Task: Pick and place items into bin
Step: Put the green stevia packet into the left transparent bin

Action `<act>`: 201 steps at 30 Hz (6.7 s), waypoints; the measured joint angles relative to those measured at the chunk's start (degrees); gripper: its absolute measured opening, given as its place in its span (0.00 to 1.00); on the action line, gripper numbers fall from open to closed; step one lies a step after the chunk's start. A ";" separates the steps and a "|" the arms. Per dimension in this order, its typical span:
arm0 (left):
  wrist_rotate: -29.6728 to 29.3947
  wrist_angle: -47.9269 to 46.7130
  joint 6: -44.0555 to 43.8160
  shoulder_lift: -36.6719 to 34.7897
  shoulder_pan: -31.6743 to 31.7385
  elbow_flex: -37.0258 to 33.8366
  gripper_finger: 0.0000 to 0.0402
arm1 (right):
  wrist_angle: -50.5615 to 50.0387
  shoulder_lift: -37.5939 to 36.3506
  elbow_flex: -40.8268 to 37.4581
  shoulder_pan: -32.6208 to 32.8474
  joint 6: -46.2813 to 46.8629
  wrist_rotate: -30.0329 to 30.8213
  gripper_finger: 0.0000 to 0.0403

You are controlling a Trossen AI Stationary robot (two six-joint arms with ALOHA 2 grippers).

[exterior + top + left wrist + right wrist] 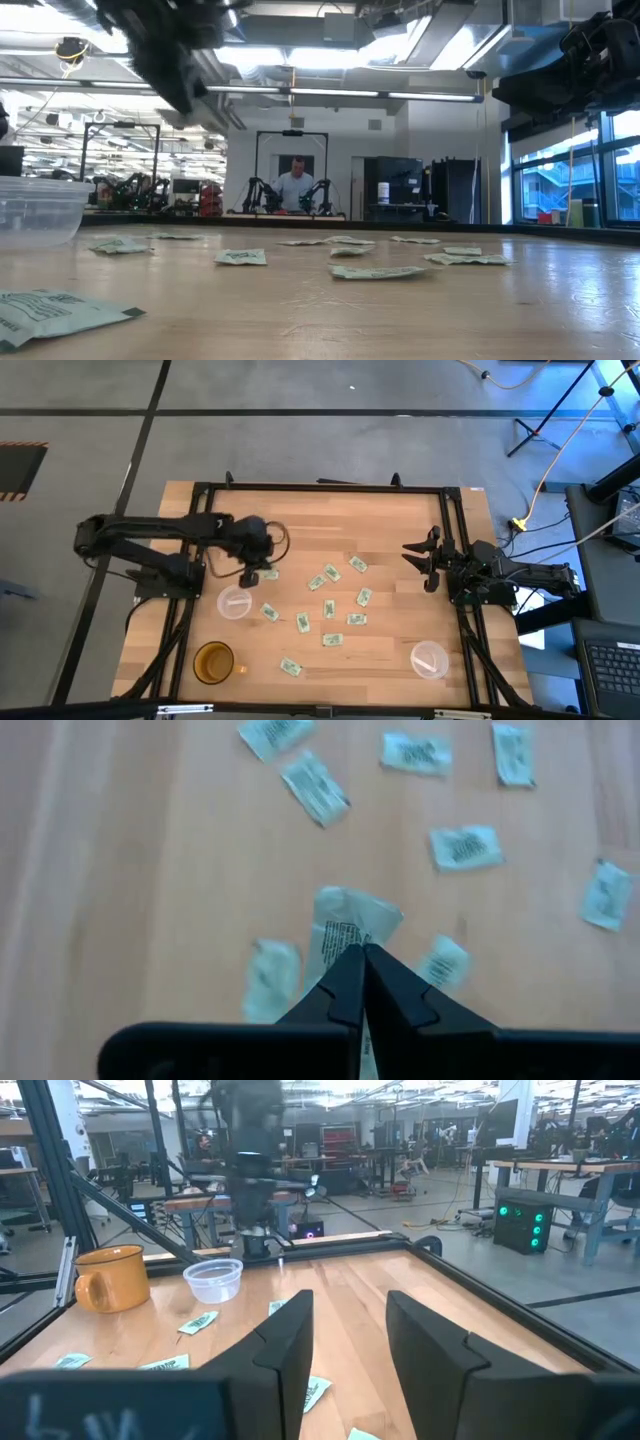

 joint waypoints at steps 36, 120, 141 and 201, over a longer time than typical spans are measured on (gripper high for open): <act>-17.22 -1.69 -54.84 -2.91 -33.03 -16.70 0.02 | -0.40 0.00 0.00 -0.01 2.95 0.00 0.33; -12.62 13.80 -7.42 17.81 -2.40 -8.95 0.01 | -0.25 -0.02 0.01 0.01 -9.46 0.02 0.33; -10.83 -1.69 -35.74 -0.46 -18.48 -3.55 0.01 | -2.05 0.02 0.00 -0.01 -7.71 0.00 0.33; -22.52 -3.59 -69.18 -0.49 -38.96 -14.01 0.23 | -1.95 -0.01 0.01 0.01 -6.25 0.01 0.33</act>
